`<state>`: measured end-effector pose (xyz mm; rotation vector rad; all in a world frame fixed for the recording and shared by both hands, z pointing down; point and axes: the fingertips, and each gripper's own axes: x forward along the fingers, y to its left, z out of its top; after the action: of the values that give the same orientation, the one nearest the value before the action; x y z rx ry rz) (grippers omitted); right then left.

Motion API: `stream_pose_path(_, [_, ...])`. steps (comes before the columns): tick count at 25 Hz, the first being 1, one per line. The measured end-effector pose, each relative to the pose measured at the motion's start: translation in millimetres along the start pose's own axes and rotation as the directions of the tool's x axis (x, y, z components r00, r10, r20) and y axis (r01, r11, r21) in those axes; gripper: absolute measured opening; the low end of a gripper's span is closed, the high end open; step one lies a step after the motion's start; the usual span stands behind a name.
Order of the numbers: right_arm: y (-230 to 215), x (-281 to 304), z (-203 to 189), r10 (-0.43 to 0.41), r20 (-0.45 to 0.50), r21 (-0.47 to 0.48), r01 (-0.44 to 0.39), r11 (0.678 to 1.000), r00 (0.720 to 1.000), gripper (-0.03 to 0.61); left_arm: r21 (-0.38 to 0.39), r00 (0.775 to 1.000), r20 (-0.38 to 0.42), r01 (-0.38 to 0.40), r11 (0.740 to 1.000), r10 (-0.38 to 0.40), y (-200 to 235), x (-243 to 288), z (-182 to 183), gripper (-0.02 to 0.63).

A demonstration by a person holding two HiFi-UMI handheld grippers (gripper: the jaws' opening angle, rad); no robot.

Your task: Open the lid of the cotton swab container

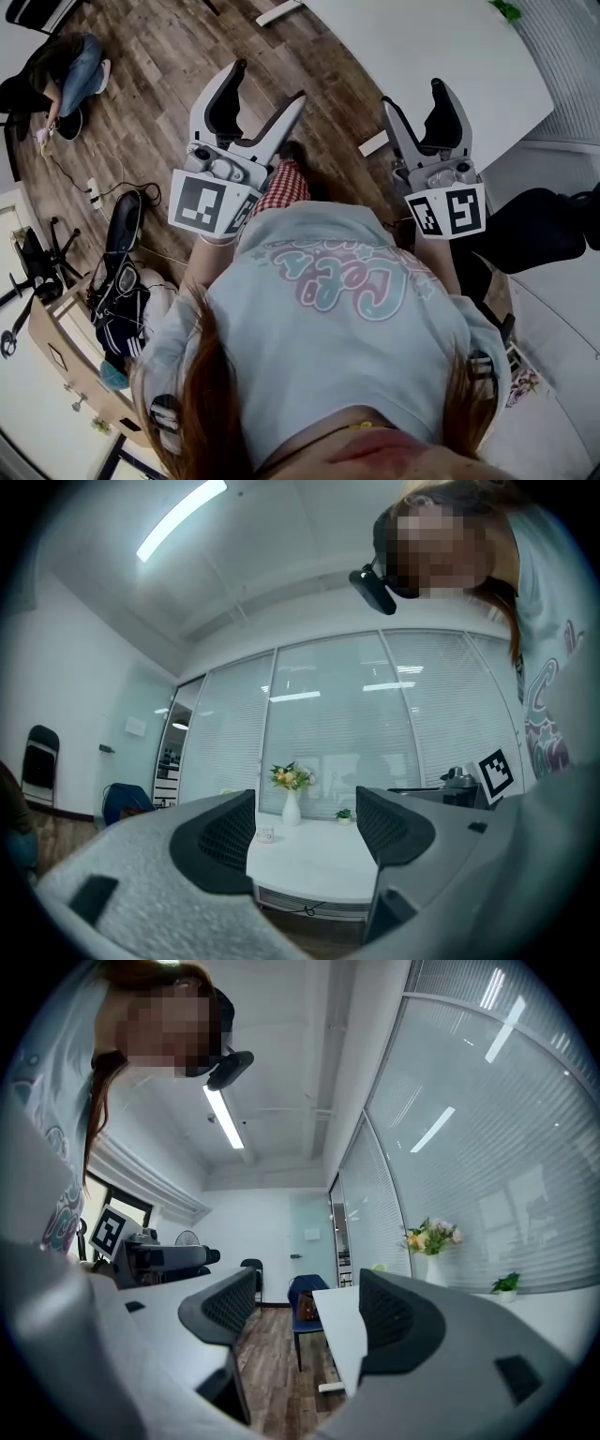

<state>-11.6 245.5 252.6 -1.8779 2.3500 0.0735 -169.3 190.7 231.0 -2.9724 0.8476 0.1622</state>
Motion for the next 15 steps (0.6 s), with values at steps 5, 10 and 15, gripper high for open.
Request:
stream_pose_path(5, [-3,29,-12,0.014,-0.006,-0.002,-0.014,1.0,1.0,0.331,0.002,1.0,0.004,-0.016,1.0,0.016,27,8,-8,0.31])
stream_pose_path(10, [-16,65,-26,0.003,0.002,-0.018,-0.003,1.0,1.0,0.331,0.002,1.0,0.012,0.001,1.0,-0.002,56,33,-24,0.308])
stream_pose_path(15, [-38,109,-35,-0.024,0.008,-0.022,0.024,0.999,1.0,0.331,-0.001,0.999,0.026,0.028,1.0,-0.028,95,75,-32,0.309])
